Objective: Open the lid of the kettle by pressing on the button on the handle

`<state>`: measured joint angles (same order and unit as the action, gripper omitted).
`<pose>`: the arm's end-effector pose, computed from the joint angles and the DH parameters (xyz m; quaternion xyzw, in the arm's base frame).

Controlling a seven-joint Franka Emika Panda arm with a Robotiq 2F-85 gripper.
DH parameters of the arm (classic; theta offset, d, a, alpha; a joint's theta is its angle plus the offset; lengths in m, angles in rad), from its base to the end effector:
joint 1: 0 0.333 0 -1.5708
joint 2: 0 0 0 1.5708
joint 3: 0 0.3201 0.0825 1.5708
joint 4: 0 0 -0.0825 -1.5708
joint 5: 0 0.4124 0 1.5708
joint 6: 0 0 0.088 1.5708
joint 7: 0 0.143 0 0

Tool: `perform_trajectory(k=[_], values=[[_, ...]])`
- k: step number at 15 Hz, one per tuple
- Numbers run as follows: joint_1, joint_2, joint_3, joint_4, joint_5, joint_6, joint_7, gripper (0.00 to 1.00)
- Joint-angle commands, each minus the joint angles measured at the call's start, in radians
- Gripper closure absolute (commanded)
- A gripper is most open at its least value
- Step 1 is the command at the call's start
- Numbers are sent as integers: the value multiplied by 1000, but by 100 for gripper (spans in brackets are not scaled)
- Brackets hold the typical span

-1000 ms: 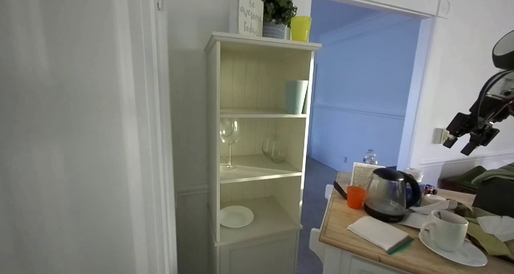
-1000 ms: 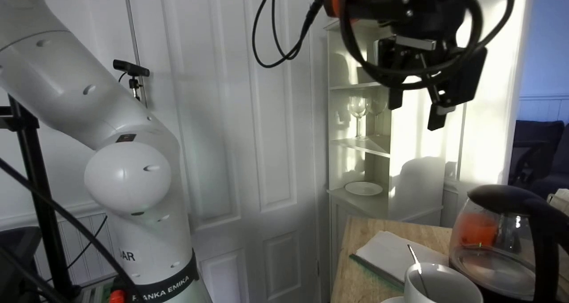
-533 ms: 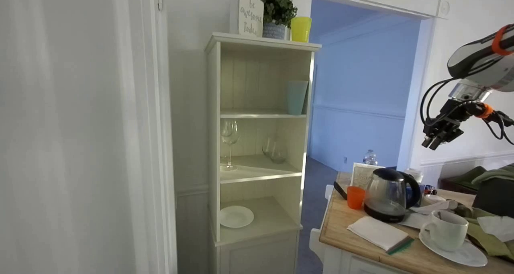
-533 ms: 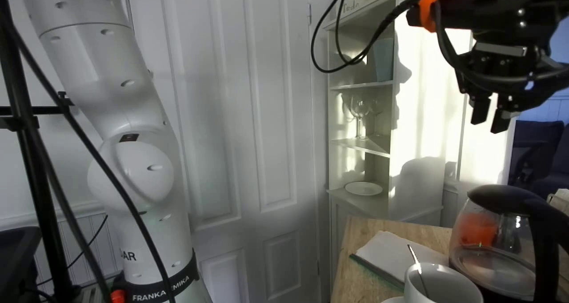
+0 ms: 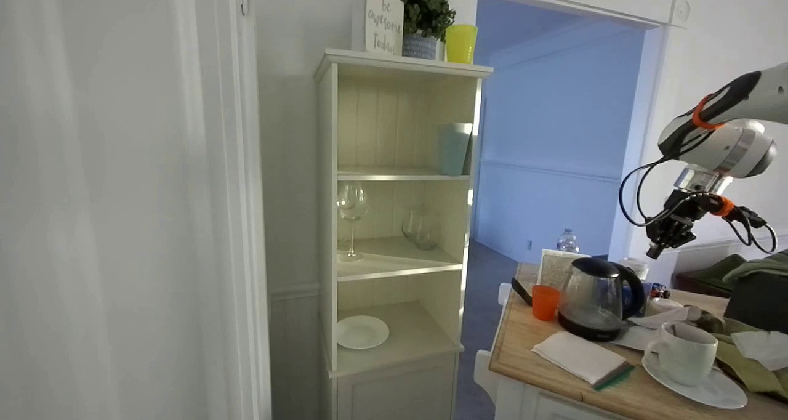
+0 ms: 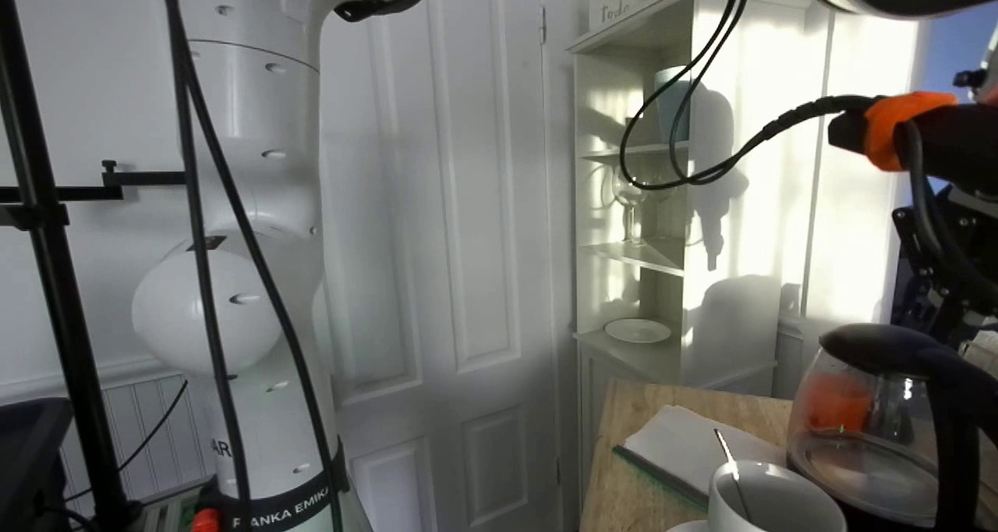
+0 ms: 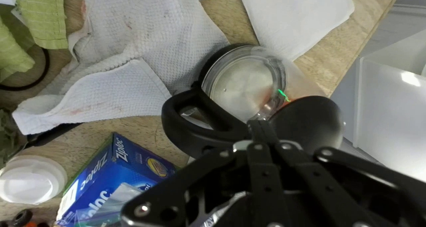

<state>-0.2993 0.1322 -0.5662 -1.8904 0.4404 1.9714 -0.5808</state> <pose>0.4354 -0.4357 0.4041 -0.9601 0.2253 -0.1001 0.1319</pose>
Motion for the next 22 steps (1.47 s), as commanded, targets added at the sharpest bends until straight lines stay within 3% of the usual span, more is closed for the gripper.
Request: perform_trajectory(k=[1, 6, 14, 22], values=[[-72, 11, 71, 15, -7, -5, 3, 97], [-82, 26, 79, 42, 30, -6, -30, 95], [-221, 137, 175, 132, 145, 2, -132, 96], [-288, 235, 249, 229, 159, -21, -168, 96]])
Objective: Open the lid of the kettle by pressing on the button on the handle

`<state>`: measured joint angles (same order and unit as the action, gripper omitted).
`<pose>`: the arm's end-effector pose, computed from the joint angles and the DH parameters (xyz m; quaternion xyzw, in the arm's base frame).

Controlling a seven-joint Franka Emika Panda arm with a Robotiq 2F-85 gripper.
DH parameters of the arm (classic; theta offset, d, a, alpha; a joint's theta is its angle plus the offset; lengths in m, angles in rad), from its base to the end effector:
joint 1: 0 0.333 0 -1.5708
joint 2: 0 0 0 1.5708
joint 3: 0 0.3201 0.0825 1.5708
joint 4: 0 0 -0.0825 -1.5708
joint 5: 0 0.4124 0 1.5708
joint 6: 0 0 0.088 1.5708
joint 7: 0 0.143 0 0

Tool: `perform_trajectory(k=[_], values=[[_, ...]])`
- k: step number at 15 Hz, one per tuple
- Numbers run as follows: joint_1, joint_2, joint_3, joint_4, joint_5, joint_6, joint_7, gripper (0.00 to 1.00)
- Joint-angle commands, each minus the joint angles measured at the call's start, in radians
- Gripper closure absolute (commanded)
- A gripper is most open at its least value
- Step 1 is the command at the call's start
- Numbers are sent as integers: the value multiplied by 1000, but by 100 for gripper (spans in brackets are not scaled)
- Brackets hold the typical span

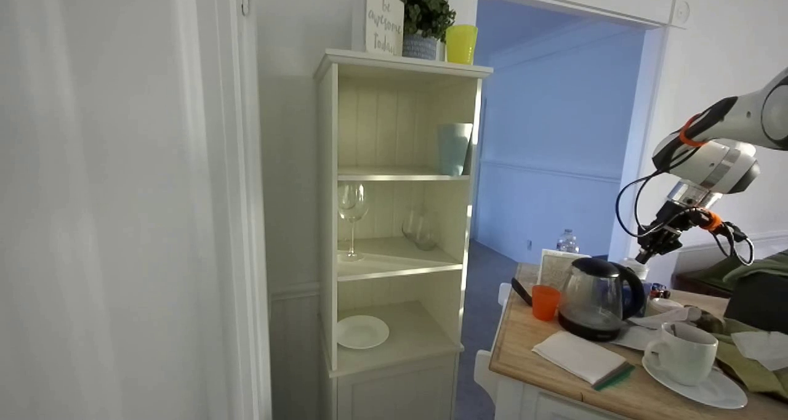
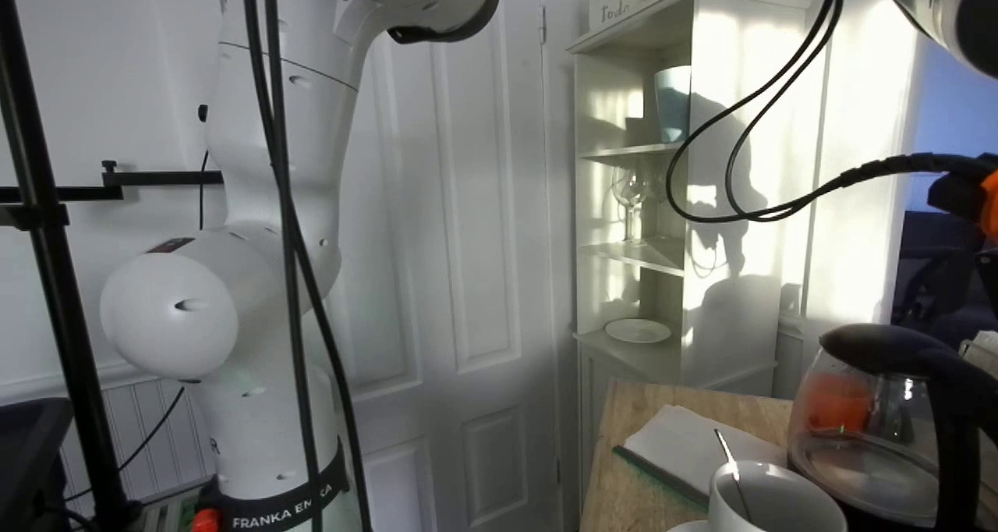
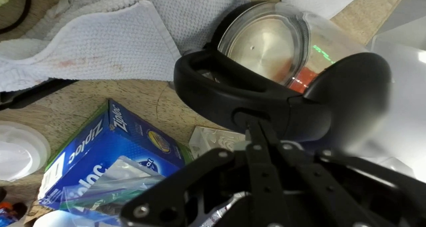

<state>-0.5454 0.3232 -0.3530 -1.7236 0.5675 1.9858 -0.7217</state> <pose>0.4685 -0.4816 0.3665 -0.9597 0.1964 -0.1345 0.1494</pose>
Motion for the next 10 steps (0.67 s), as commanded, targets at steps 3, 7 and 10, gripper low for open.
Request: perform_trajectory(k=[3, 7, 10], values=[[-59, 69, 62, 86, 28, -34, -24, 95], [-82, 90, 93, 108, 28, -54, -19, 95], [-93, 99, 109, 118, 24, -78, -15, 95]])
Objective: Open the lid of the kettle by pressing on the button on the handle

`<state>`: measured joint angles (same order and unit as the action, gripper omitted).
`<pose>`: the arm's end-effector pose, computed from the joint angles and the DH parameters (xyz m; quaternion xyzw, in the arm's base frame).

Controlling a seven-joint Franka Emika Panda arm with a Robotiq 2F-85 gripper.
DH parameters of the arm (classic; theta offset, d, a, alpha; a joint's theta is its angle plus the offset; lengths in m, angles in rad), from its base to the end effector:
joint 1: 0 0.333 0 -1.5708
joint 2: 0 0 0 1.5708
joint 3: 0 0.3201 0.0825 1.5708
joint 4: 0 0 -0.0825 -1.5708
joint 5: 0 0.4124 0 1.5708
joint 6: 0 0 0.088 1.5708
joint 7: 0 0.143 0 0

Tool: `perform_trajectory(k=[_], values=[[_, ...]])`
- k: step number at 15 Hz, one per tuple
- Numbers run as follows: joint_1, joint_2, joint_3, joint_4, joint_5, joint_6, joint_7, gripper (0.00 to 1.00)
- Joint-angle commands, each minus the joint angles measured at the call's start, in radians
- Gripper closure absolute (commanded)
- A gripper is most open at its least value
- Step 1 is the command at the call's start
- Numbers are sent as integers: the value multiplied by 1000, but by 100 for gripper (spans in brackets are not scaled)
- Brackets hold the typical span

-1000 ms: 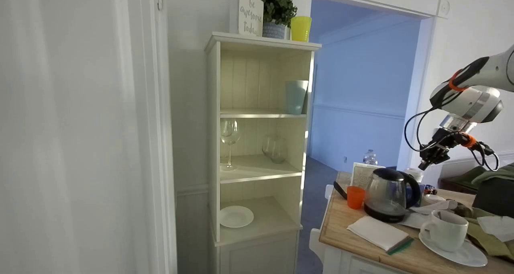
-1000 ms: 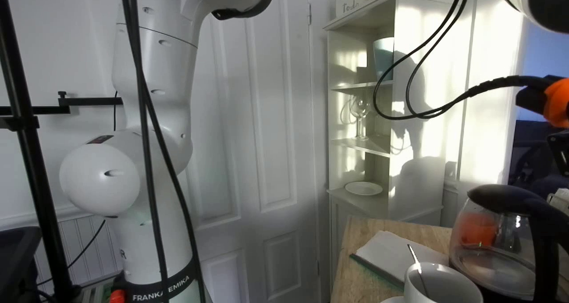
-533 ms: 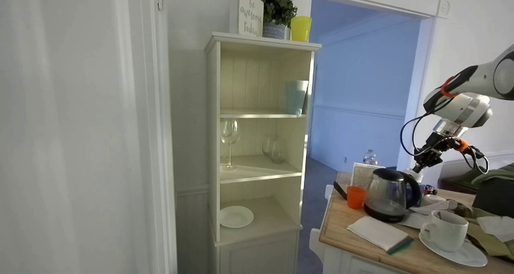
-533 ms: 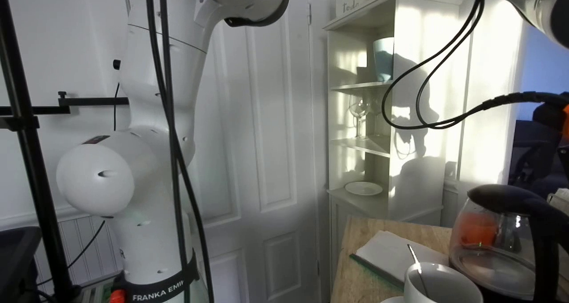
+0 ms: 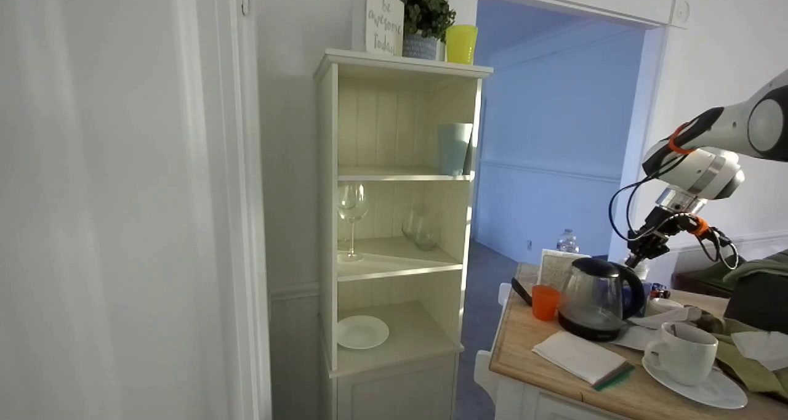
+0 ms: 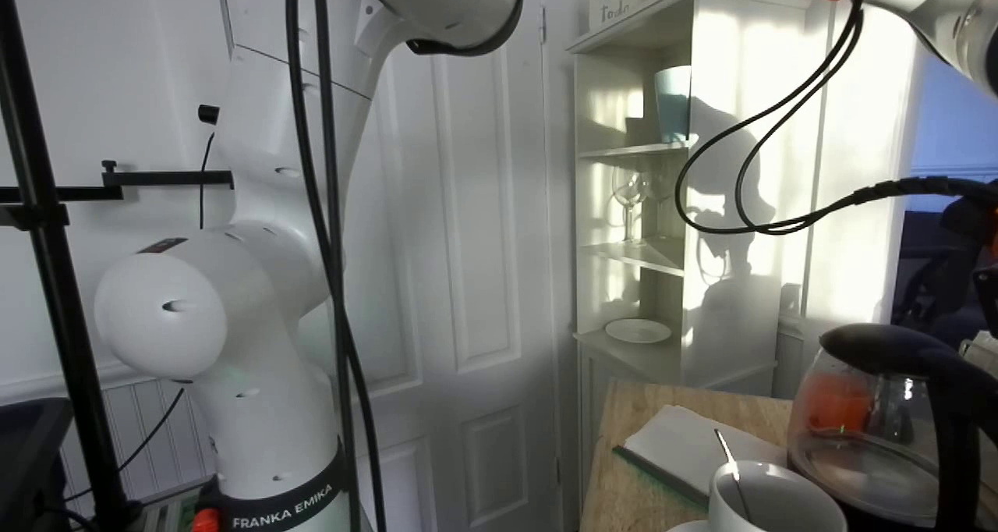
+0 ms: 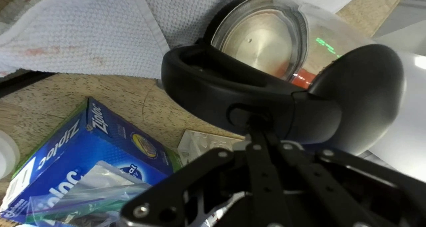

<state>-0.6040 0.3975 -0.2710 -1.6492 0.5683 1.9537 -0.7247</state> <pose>0.4919 -0.4809 0.3473 -0.9615 0.1797 -0.1232 0.1677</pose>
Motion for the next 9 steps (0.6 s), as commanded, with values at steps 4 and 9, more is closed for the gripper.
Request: perform_trajectory(k=[4, 9], values=[[-45, 35, 38, 60, 22, -65, -9, 96], [-51, 53, 50, 74, 17, -84, -3, 96]])
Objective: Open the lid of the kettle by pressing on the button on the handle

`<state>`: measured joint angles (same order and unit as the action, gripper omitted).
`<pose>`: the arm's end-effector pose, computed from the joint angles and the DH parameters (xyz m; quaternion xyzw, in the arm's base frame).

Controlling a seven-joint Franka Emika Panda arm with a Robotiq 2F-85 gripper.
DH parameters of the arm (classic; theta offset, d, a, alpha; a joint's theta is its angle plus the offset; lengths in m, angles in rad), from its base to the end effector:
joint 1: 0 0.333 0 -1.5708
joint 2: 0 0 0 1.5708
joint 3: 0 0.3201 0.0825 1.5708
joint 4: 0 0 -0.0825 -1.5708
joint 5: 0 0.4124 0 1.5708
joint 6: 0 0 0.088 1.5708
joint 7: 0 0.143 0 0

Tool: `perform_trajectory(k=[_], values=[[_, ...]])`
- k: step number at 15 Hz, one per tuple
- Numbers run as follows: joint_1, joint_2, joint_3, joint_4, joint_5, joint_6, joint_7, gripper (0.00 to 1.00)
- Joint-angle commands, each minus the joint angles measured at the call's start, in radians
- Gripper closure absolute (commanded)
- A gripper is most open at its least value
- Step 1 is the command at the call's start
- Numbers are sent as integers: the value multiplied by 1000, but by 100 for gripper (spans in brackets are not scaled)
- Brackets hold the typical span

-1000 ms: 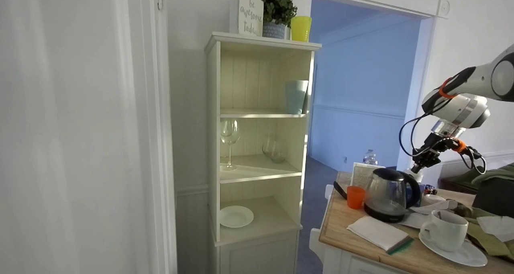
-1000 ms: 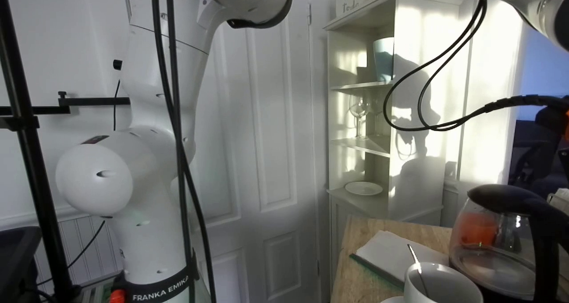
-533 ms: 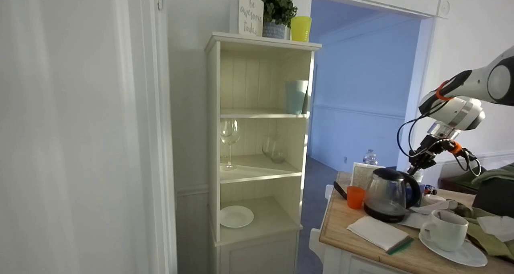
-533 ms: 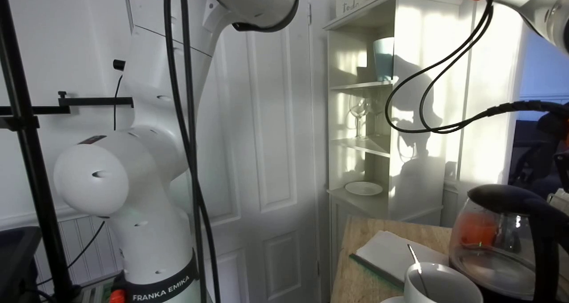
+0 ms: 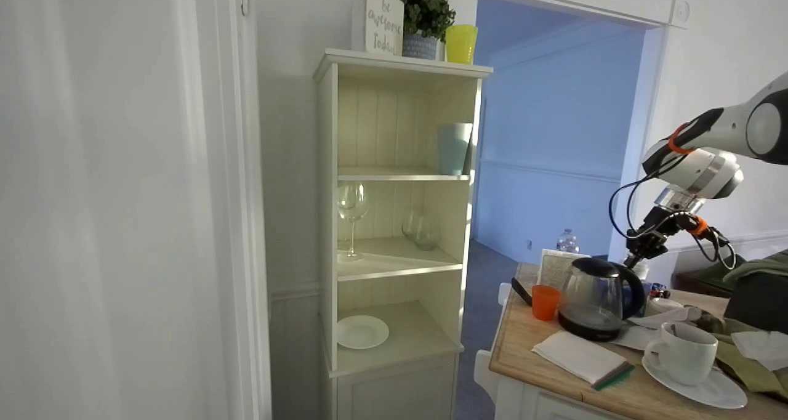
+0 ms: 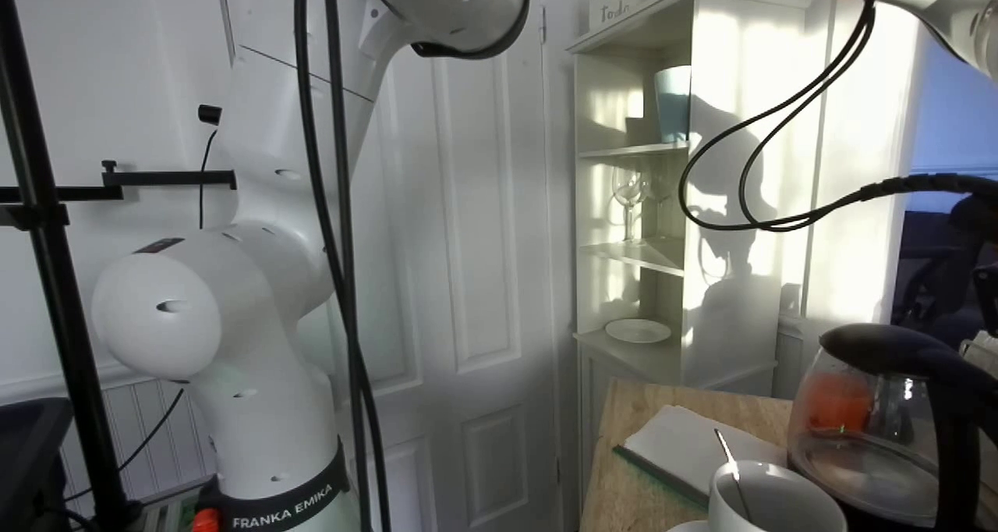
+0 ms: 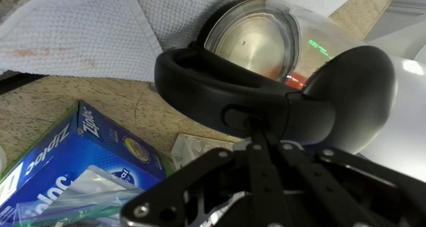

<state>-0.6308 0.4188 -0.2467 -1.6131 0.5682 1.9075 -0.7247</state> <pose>0.4950 -0.4819 0.3464 -0.9607 0.1738 -0.1156 0.1831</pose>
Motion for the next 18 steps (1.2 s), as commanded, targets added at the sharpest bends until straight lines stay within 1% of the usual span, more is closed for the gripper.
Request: perform_trajectory(k=[1, 18], values=[[-23, 36, 28, 39, 15, -38, -2, 95], [0, 125, 57, 77, -29, -43, 32, 95]])
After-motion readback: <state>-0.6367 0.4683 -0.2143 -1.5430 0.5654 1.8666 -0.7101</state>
